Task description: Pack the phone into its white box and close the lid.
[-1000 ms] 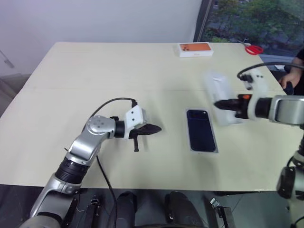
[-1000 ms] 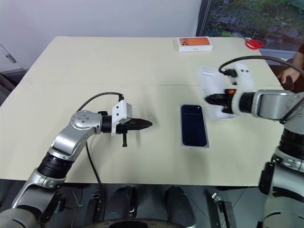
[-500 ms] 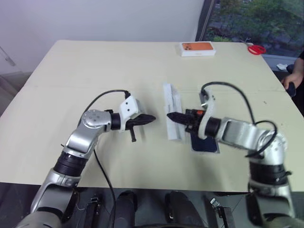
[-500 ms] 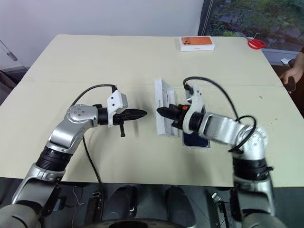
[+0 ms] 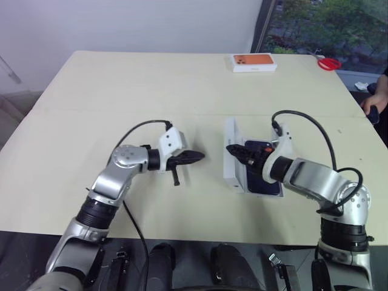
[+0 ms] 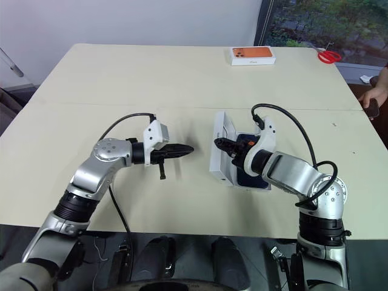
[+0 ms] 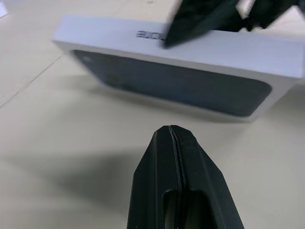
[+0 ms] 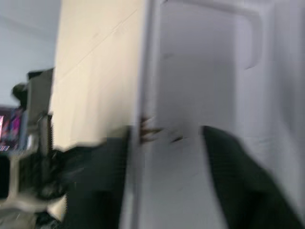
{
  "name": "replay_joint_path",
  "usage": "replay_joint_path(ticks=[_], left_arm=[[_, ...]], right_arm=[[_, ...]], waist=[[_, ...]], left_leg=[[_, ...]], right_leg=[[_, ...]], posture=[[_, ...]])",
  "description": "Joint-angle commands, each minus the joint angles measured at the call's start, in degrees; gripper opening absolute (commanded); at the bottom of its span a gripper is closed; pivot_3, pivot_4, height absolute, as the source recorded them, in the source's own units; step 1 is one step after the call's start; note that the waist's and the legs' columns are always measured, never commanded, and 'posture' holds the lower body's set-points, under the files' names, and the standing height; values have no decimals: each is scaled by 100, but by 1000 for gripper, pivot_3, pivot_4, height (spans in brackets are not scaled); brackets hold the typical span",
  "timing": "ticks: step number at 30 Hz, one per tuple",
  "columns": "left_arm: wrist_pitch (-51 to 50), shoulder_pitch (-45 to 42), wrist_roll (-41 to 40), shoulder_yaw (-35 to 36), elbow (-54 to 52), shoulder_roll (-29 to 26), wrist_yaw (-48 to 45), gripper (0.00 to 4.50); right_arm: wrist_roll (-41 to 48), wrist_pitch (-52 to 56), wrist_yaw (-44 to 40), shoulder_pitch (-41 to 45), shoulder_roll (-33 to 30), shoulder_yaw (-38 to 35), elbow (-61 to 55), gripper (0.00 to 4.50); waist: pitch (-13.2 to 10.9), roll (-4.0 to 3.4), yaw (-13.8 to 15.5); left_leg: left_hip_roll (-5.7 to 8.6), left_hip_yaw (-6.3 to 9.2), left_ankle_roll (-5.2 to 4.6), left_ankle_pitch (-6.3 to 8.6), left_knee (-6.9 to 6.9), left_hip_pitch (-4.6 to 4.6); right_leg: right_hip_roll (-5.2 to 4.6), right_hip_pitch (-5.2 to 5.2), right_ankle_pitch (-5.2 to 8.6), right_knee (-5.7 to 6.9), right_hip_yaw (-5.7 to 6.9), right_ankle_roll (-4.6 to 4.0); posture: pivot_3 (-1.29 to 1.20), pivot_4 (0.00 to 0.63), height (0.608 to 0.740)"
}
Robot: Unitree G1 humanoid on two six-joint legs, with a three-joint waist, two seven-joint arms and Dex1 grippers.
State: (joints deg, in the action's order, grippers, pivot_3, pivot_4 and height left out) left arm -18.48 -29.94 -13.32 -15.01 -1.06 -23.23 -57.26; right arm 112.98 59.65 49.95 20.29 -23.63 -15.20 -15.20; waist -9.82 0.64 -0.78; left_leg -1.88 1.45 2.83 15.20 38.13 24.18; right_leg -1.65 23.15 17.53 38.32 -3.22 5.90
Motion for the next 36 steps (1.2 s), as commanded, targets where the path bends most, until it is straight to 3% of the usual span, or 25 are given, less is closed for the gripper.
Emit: replay_joint_path(ticks=[1, 8, 12, 20, 24, 28, 34, 36], left_arm=[[69, -222, 86, -141, 35, 255, 114, 0], [-84, -649, 223, -388, 449, 1081, 554, 0], [-184, -733, 387, -718, 640, 1538, 725, 0], [-324, -489, 318, -746, 380, 1580, 762, 0], [-634, -465, 64, -220, 143, 1331, 899, 0], [-849, -393, 166, 88, 27, 789, 1019, 0], [-1134, -553, 368, -60, 349, 548, 1140, 0], [-1202, -590, 398, -112, 386, 556, 1133, 0]], right_arm=[[2, 43, 119, 152, -177, -238, -13, 4454], [2, 424, -507, 868, -1382, -732, 719, 4454], [2, 419, -655, 875, -2039, -662, 926, 4454], [-455, 417, -1175, 476, -2948, -189, 677, 4454], [-1531, 559, -1913, 278, -3378, -34, 511, 4454], [-3019, 537, -3125, 40, -3832, 328, 61, 3177], [-5003, 10, -4889, -152, -4419, 979, -768, 67], [-5422, -134, -5244, -220, -4444, 1041, -880, 67]], waist=[[0, 0, -2], [-1, -2, 6], [-1, -3, 13], [5, -14, -13], [4, -15, 5], [5, -17, 10], [3, -19, 22], [3, -18, 26]], left_leg=[[0, -1, 0, 0, 0, 0], [2, -4, -1, 0, -1, 2], [3, -4, -1, 0, 0, 8], [1, -5, -3, 0, -1, 4], [1, -4, -3, 0, -1, 5], [1, -4, -2, 0, 0, 5], [4, -6, -2, 0, -1, 4], [3, -1, -2, 0, 0, 8]], right_leg=[[0, 0, 0, 0, 0, 0], [2, 3, 0, -1, -3, 0], [1, 2, 0, -8, -3, 0], [6, 5, 0, -4, -9, 0], [6, 5, 0, -4, -9, 0], [6, 5, 0, -7, -8, 0], [3, 6, 0, -9, -8, 0], [3, 5, 0, -12, -2, 0]], posture=[[0, 150, 732], [0, 150, 732], [0, 150, 732], [0, 150, 732], [0, 150, 732], [0, 150, 732], [0, 150, 732], [0, 150, 732]])
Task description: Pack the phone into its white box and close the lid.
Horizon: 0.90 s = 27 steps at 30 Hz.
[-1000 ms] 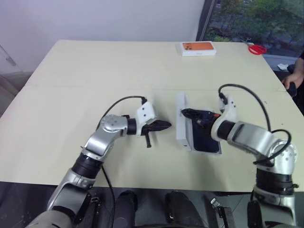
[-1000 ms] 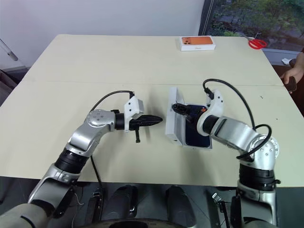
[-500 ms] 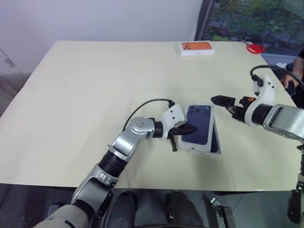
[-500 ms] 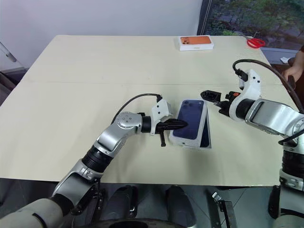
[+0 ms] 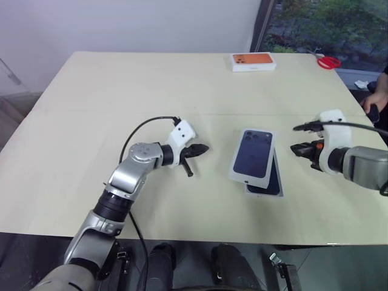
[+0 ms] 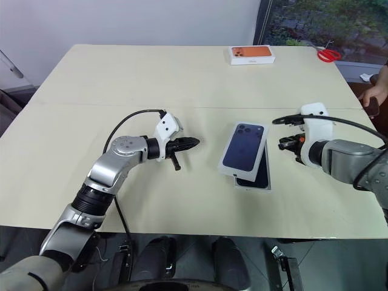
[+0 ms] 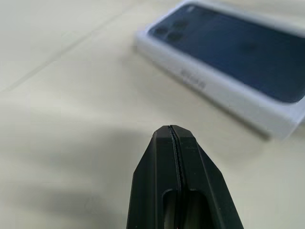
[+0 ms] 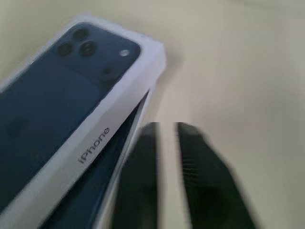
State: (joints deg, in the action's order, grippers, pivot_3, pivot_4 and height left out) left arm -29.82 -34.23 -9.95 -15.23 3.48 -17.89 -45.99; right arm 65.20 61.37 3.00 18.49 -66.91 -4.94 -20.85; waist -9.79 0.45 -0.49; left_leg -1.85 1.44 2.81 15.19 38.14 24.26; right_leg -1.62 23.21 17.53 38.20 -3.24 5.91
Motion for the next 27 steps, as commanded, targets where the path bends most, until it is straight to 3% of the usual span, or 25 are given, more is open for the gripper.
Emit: replay_joint_path(ticks=[1, 4, 10, 27], left_arm=[[-80, -206, 161, -225, -6, 30, -15, 0], [-291, -457, 323, -623, 324, 253, -92, 0], [-347, -781, 410, -966, 724, 653, -245, 0], [-277, -464, 54, -1115, -87, 851, -946, 0]], right_arm=[[-1005, -446, -797, -111, -239, 172, -443, 67], [-1839, -750, -1390, -257, -403, 557, -649, 67], [-2670, -841, -1947, -415, -218, 753, -714, 67], [-3440, -575, -2811, -714, 272, 456, -1138, 67]], waist=[[0, 1, -1], [0, 1, 15], [-1, 1, -16], [0, -1, -8]], left_leg=[[0, 0, 0, 0, 0, 0], [2, 1, 0, 0, 1, 1], [2, 2, 0, 0, 3, 1], [3, 1, 1, 0, 4, -3]], right_leg=[[0, 0, 0, 0, -1, 0], [-1, -1, 0, 0, 0, 0], [1, -1, 0, 0, 0, 0], [0, -2, 0, 4, -1, 0]], posture=[[0, 150, 732], [0, 150, 732], [0, 150, 732], [0, 150, 732]])
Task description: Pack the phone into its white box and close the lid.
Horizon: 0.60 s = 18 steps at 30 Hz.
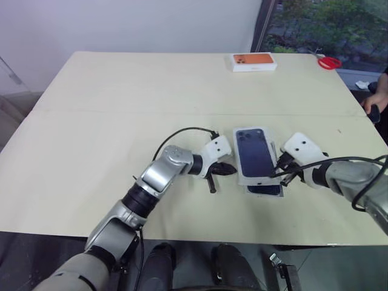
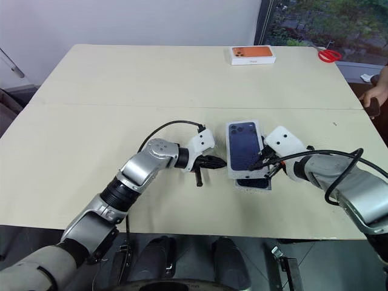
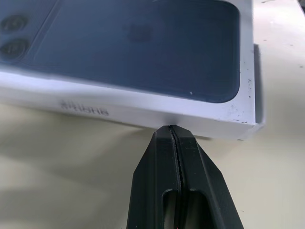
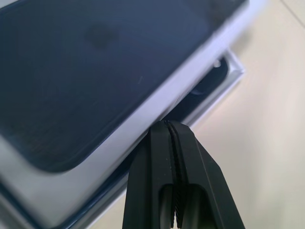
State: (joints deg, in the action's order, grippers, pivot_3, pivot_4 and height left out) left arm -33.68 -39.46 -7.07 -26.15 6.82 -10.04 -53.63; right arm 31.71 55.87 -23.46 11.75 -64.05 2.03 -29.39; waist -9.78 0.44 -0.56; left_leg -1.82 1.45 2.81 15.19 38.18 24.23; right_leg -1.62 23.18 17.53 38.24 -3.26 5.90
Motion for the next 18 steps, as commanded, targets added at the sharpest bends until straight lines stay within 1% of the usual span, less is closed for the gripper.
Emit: replay_joint_path(ticks=[1, 8, 13, 18], left_arm=[[100, 98, -266, -34, -502, 55, -243, 0], [122, 97, -182, -101, -482, 141, -248, 0], [165, -80, -160, -82, -307, 310, -187, 0], [277, -179, -129, -76, -134, 360, -199, 0]], right_arm=[[-113, -14, -204, -73, -2, -271, -311, 67], [-231, 82, -454, -343, 19, -528, -535, 67], [-244, 174, -646, -675, -35, -833, -788, 67], [-337, 267, -725, -861, 0, -952, -922, 67]], waist=[[0, 0, -1], [0, 0, -1], [0, 0, 10], [0, 0, 3]], left_leg=[[0, 0, 0, 0, 0, 0], [1, 1, 0, 0, 1, -1], [1, 0, 0, 0, 2, -1], [2, 1, 0, 0, 2, -3]], right_leg=[[-1, -1, 0, 0, 0, 0], [0, -2, 0, 2, 0, 0], [0, -2, 0, 2, 0, 0], [0, -4, 0, 2, 0, 0]], posture=[[0, 150, 732], [0, 150, 732], [0, 150, 732], [0, 150, 732]])
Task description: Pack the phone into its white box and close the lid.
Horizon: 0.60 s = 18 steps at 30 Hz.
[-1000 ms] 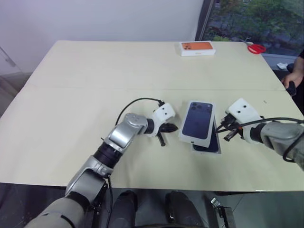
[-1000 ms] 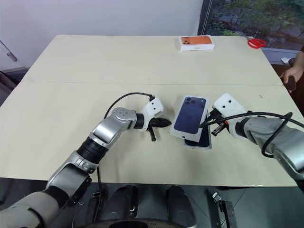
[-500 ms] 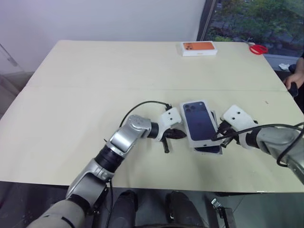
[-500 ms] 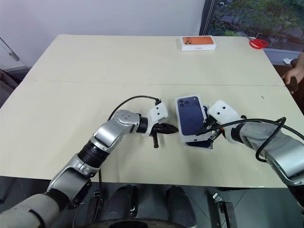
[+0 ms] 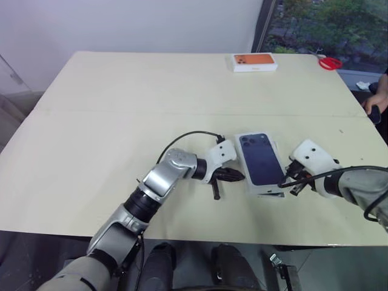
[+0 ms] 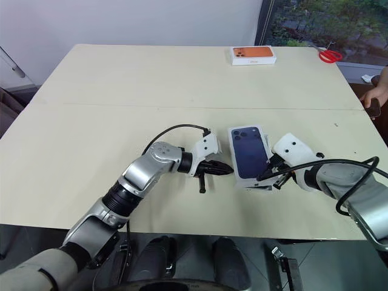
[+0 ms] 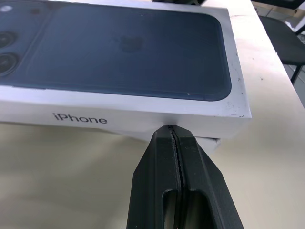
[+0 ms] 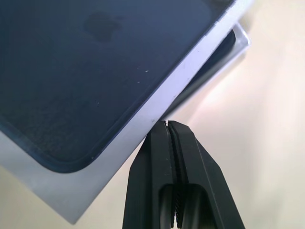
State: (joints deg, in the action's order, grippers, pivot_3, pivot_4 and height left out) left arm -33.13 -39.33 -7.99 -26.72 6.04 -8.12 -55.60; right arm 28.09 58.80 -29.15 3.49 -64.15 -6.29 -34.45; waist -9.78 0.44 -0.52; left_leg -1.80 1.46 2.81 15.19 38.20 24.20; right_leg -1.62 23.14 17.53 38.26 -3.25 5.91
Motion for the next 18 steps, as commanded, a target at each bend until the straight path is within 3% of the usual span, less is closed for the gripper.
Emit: replay_joint_path(ticks=[1, 18], left_arm=[[263, -209, -18, -25, -4, 178, 1, 0], [307, -134, -22, -10, -57, 8, -99, 0]], right_arm=[[5, 8, -156, -83, 26, -142, -434, 67], [-250, 70, -261, -303, 124, -201, -410, 67]], waist=[[0, 0, -3], [0, 0, -3]], left_leg=[[0, 0, 0, 0, 0, -1], [0, 0, 0, 0, 0, -2]], right_leg=[[0, 0, 0, 1, 0, 0], [1, -2, 0, 2, 0, 0]], posture=[[0, 150, 732], [0, 150, 732]])
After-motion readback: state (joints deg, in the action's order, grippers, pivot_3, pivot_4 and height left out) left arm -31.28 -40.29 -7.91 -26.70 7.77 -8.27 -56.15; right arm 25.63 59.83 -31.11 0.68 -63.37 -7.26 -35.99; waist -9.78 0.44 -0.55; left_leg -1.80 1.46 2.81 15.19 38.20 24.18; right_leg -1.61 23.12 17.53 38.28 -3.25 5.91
